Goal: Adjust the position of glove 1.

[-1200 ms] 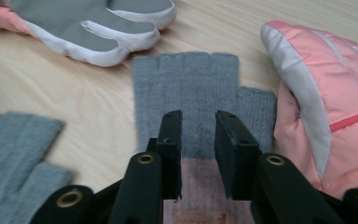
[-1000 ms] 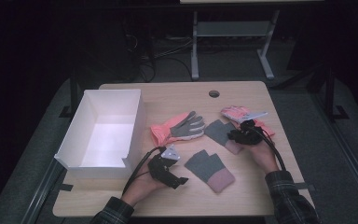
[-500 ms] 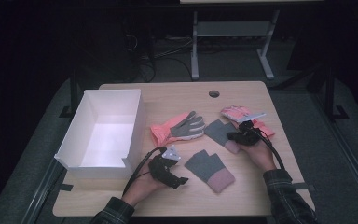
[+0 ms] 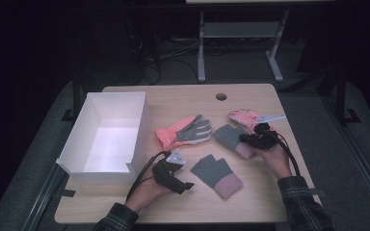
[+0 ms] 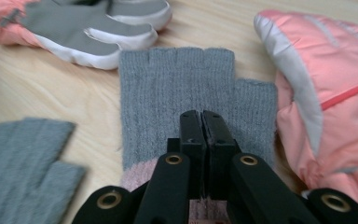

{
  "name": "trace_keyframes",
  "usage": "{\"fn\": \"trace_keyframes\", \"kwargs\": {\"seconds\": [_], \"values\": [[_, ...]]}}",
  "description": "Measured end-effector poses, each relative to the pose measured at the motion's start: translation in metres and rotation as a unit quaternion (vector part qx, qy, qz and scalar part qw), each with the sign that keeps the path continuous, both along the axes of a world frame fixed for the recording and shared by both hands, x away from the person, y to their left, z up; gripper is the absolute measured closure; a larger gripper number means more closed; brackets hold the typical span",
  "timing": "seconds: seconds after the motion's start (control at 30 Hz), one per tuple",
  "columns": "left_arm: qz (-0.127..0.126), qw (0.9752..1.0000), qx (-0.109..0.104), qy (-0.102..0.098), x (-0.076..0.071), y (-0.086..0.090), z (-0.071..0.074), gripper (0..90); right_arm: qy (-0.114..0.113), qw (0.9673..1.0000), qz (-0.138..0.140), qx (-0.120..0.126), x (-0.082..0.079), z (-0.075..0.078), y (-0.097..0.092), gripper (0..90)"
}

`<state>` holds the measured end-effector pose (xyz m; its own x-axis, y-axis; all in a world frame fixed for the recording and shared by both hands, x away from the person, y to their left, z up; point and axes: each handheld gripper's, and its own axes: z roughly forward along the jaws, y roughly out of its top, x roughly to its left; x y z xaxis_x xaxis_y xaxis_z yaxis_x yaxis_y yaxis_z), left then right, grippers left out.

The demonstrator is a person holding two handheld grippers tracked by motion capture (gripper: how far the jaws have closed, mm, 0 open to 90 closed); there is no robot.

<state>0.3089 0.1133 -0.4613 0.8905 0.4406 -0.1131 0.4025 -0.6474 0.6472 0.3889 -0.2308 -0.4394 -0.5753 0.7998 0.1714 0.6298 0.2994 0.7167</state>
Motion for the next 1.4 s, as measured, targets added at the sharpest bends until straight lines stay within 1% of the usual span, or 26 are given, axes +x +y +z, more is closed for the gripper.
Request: {"fn": "trace_keyframes", "kwargs": {"seconds": [0.03,0.1,0.17,0.23,0.3,0.33,0.37,0.4,0.43,0.47,0.5,0.53,0.57,0.63,0.67,0.7,0.73,0.77,0.83,0.9,0.93,0.97,1.03,1.13,1.23,1.4], "values": [[0.000,1.0000,0.000,0.000,0.000,0.000,0.000,15.3,0.000,1.0000,0.000,0.000,0.000,0.000,0.000,88.4],[0.001,1.0000,0.000,-0.003,0.000,0.000,0.001,14.9,-0.012,0.9999,-0.001,0.006,-0.007,0.007,-0.003,88.5],[-0.001,1.0000,0.003,-0.006,0.001,0.002,0.002,14.4,-0.015,0.9997,-0.003,0.019,-0.015,0.014,-0.007,88.4],[0.001,1.0000,0.000,-0.006,0.001,0.002,0.002,14.4,-0.016,0.9994,-0.009,0.030,-0.021,0.019,-0.010,88.5],[0.004,1.0000,-0.001,-0.004,0.001,0.002,0.001,14.4,-0.018,0.9992,-0.011,0.032,-0.024,0.021,-0.011,88.4],[0.006,1.0000,-0.004,-0.005,0.002,0.003,0.001,14.4,-0.018,0.9989,-0.015,0.041,-0.033,0.024,-0.012,88.5],[0.006,1.0000,-0.004,-0.005,0.002,0.003,0.001,14.4,-0.018,0.9989,-0.015,0.041,-0.033,0.024,-0.012,88.5],[0.009,0.9999,-0.008,-0.006,0.002,0.003,0.002,14.4,-0.013,0.9987,-0.015,0.047,-0.041,0.025,-0.012,88.5],[0.009,0.9999,-0.008,-0.006,0.002,0.003,0.002,14.4,-0.017,0.9987,-0.013,0.047,-0.045,0.025,-0.011,88.4],[0.006,0.9999,-0.005,-0.009,0.002,0.004,0.002,14.4,-0.016,0.9987,-0.012,0.047,-0.048,0.026,-0.010,88.4],[0.006,0.9999,-0.005,-0.009,0.002,0.004,0.002,14.4,-0.016,0.9987,-0.012,0.047,-0.048,0.026,-0.010,88.4],[0.008,0.9999,-0.007,-0.007,0.001,0.005,0.002,14.4,-0.017,0.9988,-0.010,0.044,-0.053,0.028,-0.008,88.4],[0.004,1.0000,-0.002,-0.008,0.002,0.006,0.002,14.4,-0.018,0.9989,-0.011,0.043,-0.057,0.029,-0.005,88.4],[0.008,0.9999,-0.007,-0.008,0.003,0.006,0.003,14.4,-0.015,0.9988,-0.013,0.046,-0.063,0.030,-0.001,88.4],[0.012,0.9998,-0.011,-0.009,0.003,0.007,0.004,14.4,-0.014,0.9989,-0.005,0.045,-0.069,0.030,0.003,88.4],[0.012,0.9998,-0.011,-0.009,0.003,0.007,0.004,14.4,-0.014,0.9989,-0.005,0.045,-0.069,0.030,0.003,88.4],[0.014,0.9998,-0.011,-0.009,0.004,0.008,0.004,14.4,-0.012,0.9990,0.002,0.044,-0.077,0.030,0.010,88.4],[0.014,0.9998,-0.011,-0.009,0.004,0.008,0.004,14.5,-0.010,0.9990,0.005,0.044,-0.079,0.030,0.013,88.4],[0.016,0.9998,-0.007,-0.010,0.003,0.008,0.004,14.4,-0.011,0.9989,0.012,0.044,-0.086,0.030,0.018,88.4],[0.017,0.9998,-0.008,-0.012,0.003,0.008,0.005,14.5,-0.013,0.9988,0.016,0.044,-0.089,0.029,0.020,88.4],[0.015,0.9998,-0.004,-0.014,0.002,0.008,0.005,14.5,-0.012,0.9986,0.020,0.047,-0.097,0.028,0.024,88.4],[0.015,0.9998,-0.004,-0.014,0.002,0.008,0.005,14.5,-0.012,0.9986,0.020,0.047,-0.097,0.028,0.024,88.4],[0.014,0.9998,0.000,-0.012,0.002,0.007,0.005,14.5,-0.010,0.9987,0.024,0.044,-0.105,0.027,0.030,88.3],[0.016,0.9998,-0.003,-0.012,0.002,0.006,0.004,14.5,-0.006,0.9987,0.023,0.045,-0.110,0.024,0.037,88.4],[0.013,0.9998,0.001,-0.013,0.003,0.007,0.004,14.5,-0.004,0.9988,0.024,0.043,-0.111,0.022,0.041,88.3],[0.014,0.9999,0.003,-0.010,0.003,0.009,0.005,14.5,0.002,0.9991,0.034,0.026,-0.109,0.014,0.058,88.3]]}}
